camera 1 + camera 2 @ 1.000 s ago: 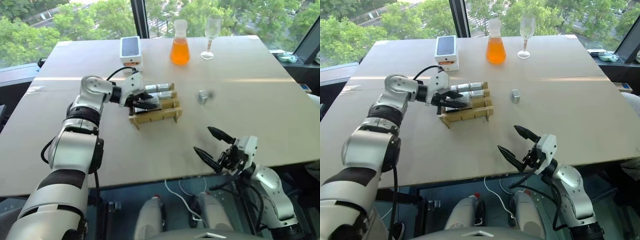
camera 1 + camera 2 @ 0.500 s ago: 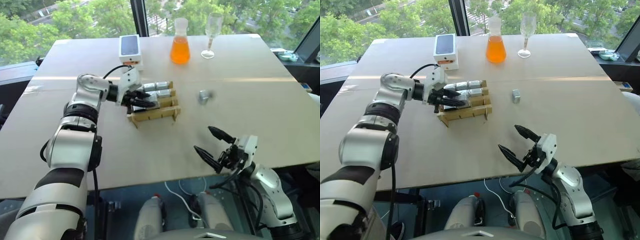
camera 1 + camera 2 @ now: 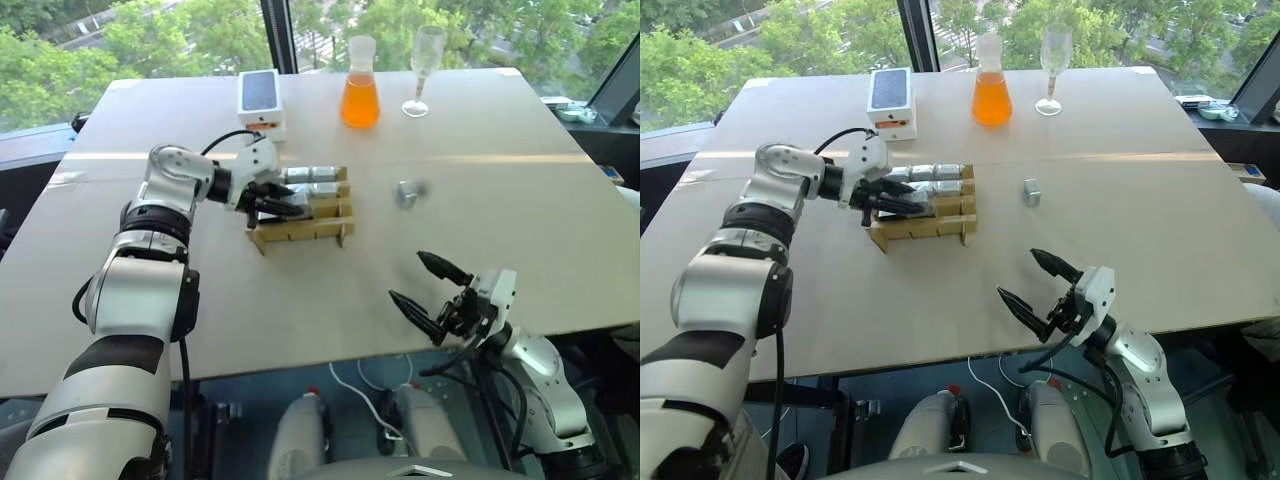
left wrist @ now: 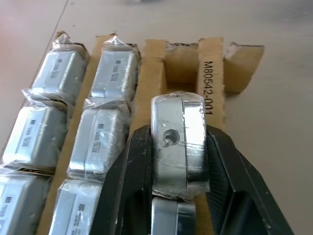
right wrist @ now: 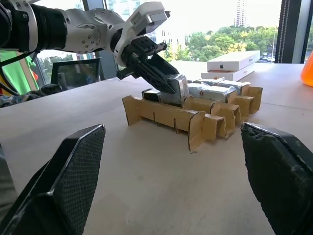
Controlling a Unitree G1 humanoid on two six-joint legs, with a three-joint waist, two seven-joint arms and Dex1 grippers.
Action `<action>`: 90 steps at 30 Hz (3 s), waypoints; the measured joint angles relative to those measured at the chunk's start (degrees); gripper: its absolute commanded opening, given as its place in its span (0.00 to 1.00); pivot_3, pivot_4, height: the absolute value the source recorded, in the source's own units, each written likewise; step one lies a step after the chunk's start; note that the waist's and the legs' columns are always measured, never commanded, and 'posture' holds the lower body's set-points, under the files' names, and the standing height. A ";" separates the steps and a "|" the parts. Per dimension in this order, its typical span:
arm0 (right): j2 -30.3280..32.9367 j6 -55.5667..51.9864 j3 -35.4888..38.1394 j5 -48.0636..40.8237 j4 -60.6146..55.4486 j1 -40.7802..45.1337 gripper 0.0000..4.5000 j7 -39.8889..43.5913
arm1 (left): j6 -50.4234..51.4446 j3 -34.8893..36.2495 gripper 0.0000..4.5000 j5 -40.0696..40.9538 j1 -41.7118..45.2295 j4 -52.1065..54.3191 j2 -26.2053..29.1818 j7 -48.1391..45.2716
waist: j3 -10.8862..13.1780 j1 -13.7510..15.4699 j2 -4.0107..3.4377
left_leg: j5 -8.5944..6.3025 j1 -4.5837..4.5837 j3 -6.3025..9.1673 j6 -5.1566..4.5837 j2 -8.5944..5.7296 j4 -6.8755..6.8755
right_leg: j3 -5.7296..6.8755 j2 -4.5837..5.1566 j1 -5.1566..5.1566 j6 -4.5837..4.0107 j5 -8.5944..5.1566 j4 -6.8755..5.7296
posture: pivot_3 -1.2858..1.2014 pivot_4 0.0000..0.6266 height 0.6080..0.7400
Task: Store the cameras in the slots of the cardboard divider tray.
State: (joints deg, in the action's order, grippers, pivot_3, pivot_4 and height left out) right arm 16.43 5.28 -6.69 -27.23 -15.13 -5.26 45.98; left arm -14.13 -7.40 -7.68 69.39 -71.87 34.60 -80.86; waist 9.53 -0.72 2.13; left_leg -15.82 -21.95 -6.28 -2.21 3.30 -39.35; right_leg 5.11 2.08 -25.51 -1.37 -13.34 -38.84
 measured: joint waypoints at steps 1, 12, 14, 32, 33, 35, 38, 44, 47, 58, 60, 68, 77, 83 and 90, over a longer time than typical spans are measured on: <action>-0.02 0.00 0.00 0.00 0.00 0.10 0.98 -0.03 | -0.36 0.00 0.18 -0.12 0.12 -0.31 -0.04 0.69 | 0.00 0.00 0.00 | 0.00 0.00 0.00 0.00 0.00 0.00 | 0.00 0.00 0.00 0.00 0.00 0.00 | 0.52 0.24 1.00; -0.15 -0.06 0.16 0.00 0.00 0.56 0.98 -0.33 | -1.32 0.03 0.18 -1.04 0.18 -0.88 -0.61 -2.19 | 0.00 0.05 0.00 | 0.00 -0.01 0.00 0.01 -0.02 0.00 | 0.01 -0.01 0.00 0.00 0.00 0.00 | 0.52 0.24 1.00; -0.10 -0.11 0.42 -0.01 -0.01 0.56 0.98 -0.35 | -1.30 0.05 0.18 -1.06 0.18 -0.88 -0.64 -3.22 | 0.00 0.05 0.00 | 0.00 0.00 -0.01 0.01 -0.02 0.00 | 0.00 0.00 0.00 0.00 0.00 0.00 | 0.52 0.24 1.00; 0.55 -1.02 0.87 -0.06 -0.16 0.75 0.98 -0.26 | -1.46 1.19 0.99 -0.96 -0.06 -1.18 -1.10 0.12 | 0.00 0.11 0.00 | 0.00 0.00 -0.01 0.00 -0.01 -0.01 | 0.00 0.02 0.00 0.00 0.00 -0.02 | 0.52 0.24 1.00; 0.73 -1.33 0.88 -0.07 -0.16 1.07 0.98 -0.25 | -0.81 2.45 0.99 0.14 -0.14 -1.18 -1.05 -0.01 | 0.00 0.06 0.00 | 0.00 0.01 -0.02 0.00 -0.02 -0.01 | -0.01 0.02 0.00 0.00 0.00 -0.02 | 0.52 0.24 1.00; 0.90 -1.60 0.93 -0.08 -0.16 2.11 0.98 -0.34 | 0.19 4.43 0.99 2.15 -0.20 -1.18 -0.74 -0.30 | 0.00 -0.01 0.01 | 0.01 0.01 -0.02 0.01 -0.01 0.00 | -0.01 0.02 -0.01 0.00 0.00 -0.02 | 0.52 0.24 1.00; 0.31 -3.44 1.91 0.88 0.66 4.68 0.98 -4.08 | 2.34 8.06 0.99 6.03 -1.10 -0.22 0.65 -2.15 | 0.01 -0.14 0.01 | 0.13 0.01 -0.03 0.23 0.00 -0.01 | -0.01 0.01 -0.02 -0.01 0.01 -0.04 | 0.52 0.24 1.00; -0.63 -14.22 4.40 8.36 7.95 15.61 0.98 -18.09 | 9.90 14.18 0.99 15.03 -11.55 16.23 3.47 -4.63 | 0.01 -0.34 0.00 | 0.16 0.08 -0.13 0.28 0.13 0.03 | -0.17 0.26 -0.04 -0.22 0.13 -0.08 | 0.52 0.24 1.00; -2.39 -18.26 4.70 12.19 12.82 22.35 0.98 -24.33 | 18.34 17.21 0.99 20.52 -23.94 34.53 3.60 -0.67 | 0.00 -0.28 0.00 | 0.17 -0.02 -0.12 0.30 0.18 0.04 | -0.16 0.32 -0.13 -0.25 0.15 -0.10 | 0.52 0.24 1.00; -7.60 -22.59 7.15 14.32 37.82 41.21 0.98 -29.21 | 45.04 33.83 0.99 33.99 -63.55 93.21 4.33 25.02 | 0.00 -0.07 -0.05 | 0.16 0.04 -0.07 0.29 0.02 0.14 | -0.06 0.61 -0.02 -0.26 0.16 -0.06 | 0.52 0.24 1.00; -7.62 -21.87 7.18 14.85 41.12 42.93 0.98 -28.50 | 46.83 34.48 0.99 35.13 -66.06 97.25 3.87 27.64 | -0.01 -0.08 -0.07 | 0.16 0.04 -0.08 0.29 0.00 0.13 | -0.08 0.62 -0.01 -0.26 0.16 -0.06 | 0.52 0.24 1.00; -7.95 -16.69 9.32 15.67 56.62 51.78 0.77 -27.64 | 51.61 34.52 1.00 40.22 -73.62 108.24 2.10 36.25 | 0.00 -0.25 -0.08 | 0.16 0.06 -0.05 0.29 0.01 0.17 | -0.08 0.58 -0.01 -0.28 0.16 -0.06 | 0.52 0.24 1.00; -7.73 -12.55 10.03 17.44 61.22 53.06 0.19 -27.79 | 50.89 34.41 1.00 41.23 -77.40 109.21 4.70 36.22 | 0.01 -0.24 -0.10 | 0.15 0.04 -0.05 0.28 0.00 0.18 | -0.08 0.61 -0.02 -0.28 0.15 -0.02 | 0.52 0.24 1.00; -6.96 -9.83 5.83 16.70 54.85 52.08 0.19 -11.15 | 50.26 34.24 1.00 41.96 -77.41 108.71 5.37 36.30 | 0.11 -0.61 -0.27 | 0.15 0.01 -0.07 0.27 0.03 0.27 | -0.12 0.56 -0.10 -0.27 0.15 0.00 | 0.52 0.24 1.00; -6.77 3.67 -2.87 18.43 56.77 57.05 0.19 11.85 | 50.46 34.25 1.00 43.39 -78.89 108.69 5.66 36.48 | 0.15 -1.09 -0.30 | 0.14 0.03 -0.06 0.26 0.02 0.35 | -0.08 0.57 -0.10 -0.27 0.15 0.03 | 0.52 0.24 1.00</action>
State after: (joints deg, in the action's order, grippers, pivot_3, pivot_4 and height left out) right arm 9.66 8.95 -9.55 -8.80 41.64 51.79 57.83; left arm 36.33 26.85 35.71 -9.50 36.82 40.25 -44.38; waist 9.68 -1.81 1.83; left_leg -15.67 -21.92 -6.34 -1.94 3.32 -39.00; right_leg 5.03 2.65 -25.61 -1.64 -13.19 -38.81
